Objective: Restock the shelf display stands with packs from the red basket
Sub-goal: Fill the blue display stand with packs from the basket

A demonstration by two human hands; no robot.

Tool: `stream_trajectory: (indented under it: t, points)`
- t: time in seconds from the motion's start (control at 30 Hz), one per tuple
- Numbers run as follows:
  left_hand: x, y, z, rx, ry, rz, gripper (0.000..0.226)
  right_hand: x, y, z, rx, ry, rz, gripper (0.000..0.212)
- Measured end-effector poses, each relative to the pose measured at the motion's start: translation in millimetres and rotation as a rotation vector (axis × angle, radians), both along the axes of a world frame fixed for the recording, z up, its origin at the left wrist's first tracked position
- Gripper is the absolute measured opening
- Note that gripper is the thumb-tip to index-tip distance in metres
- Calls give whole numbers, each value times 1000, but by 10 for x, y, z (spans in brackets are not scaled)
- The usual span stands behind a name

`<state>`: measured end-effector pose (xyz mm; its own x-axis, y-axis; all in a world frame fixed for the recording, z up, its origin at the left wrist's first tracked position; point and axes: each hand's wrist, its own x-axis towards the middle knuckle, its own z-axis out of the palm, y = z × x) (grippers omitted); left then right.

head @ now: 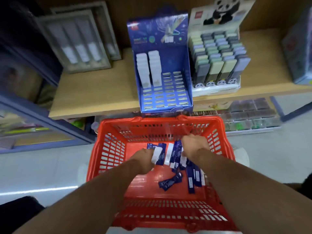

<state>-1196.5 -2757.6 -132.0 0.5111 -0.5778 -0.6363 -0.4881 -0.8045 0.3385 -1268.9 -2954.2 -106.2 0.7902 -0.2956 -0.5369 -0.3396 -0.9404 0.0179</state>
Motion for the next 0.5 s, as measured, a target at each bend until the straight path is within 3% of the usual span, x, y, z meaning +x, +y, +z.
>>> stream_trajectory:
  t: [0.1, 0.27, 0.37, 0.43, 0.5]
  points:
    - [29, 66, 510, -5, -25, -112, 49, 39, 78, 500, 94, 85, 195, 20]
    - [0, 157, 1369, -13, -75, -274, 36, 148, 215, 1288, 156, 164, 424, 26]
    - [67, 246, 1760, -146, -133, -231, 22, 170, 198, 1859, 216, 12, 444, 24]
    - [169, 289, 1927, -310, -140, -94, 24, 203, 125, 2215, 312, -162, 387, 20]
    - [275, 300, 2069, -523, -34, 109, 26, 267, 24, 2430, 392, -372, 298, 28]
